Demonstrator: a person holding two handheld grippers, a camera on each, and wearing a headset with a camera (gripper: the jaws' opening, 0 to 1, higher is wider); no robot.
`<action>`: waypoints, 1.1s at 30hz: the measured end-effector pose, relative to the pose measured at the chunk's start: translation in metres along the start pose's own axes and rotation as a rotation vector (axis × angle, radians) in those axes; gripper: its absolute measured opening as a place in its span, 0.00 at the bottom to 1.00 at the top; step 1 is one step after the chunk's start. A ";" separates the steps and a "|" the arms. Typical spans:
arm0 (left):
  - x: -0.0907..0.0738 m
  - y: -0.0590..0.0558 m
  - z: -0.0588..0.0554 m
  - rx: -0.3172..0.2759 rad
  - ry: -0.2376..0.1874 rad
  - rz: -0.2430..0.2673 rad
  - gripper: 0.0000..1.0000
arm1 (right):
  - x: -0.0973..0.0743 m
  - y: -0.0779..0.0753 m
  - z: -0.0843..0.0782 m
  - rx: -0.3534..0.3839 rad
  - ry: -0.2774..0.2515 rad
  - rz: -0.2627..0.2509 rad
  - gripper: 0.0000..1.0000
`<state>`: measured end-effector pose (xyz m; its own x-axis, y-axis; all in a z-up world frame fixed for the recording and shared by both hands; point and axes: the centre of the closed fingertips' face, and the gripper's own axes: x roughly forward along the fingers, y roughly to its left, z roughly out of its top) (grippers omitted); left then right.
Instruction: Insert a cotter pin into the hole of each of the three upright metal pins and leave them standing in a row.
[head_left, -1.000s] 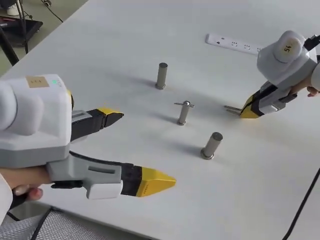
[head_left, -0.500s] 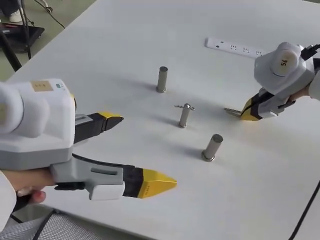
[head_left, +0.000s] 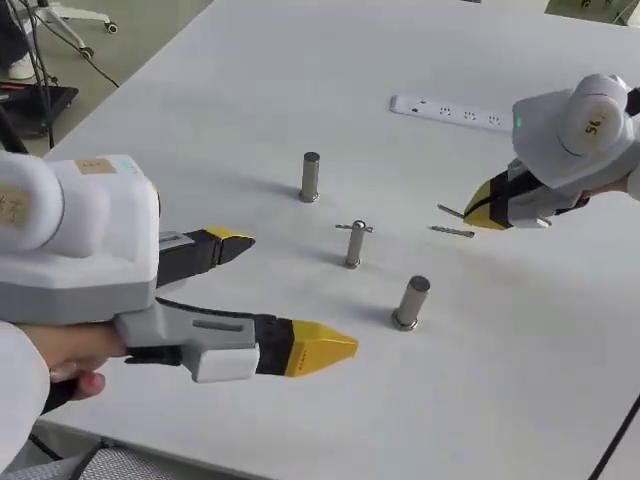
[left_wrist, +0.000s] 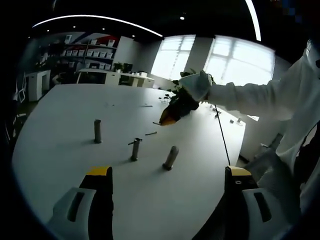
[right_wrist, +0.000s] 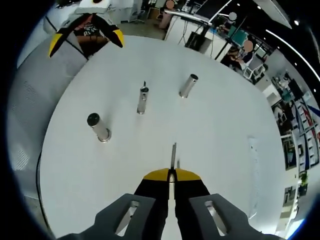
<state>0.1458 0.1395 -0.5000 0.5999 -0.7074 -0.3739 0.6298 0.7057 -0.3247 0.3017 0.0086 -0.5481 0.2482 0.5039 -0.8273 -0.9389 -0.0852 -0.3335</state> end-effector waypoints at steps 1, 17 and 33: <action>0.002 0.000 0.002 0.002 -0.001 -0.003 0.89 | -0.003 0.001 0.002 0.000 -0.013 -0.011 0.00; 0.063 -0.020 0.044 -0.046 0.025 -0.152 0.56 | -0.052 0.041 0.045 -0.019 -0.187 -0.159 0.00; 0.104 -0.046 0.049 -0.187 0.092 -0.247 0.24 | -0.066 0.068 0.066 -0.024 -0.266 -0.185 0.00</action>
<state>0.2032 0.0314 -0.4810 0.3873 -0.8576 -0.3383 0.6442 0.5143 -0.5662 0.2054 0.0262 -0.4868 0.3404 0.7196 -0.6052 -0.8770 0.0108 -0.4804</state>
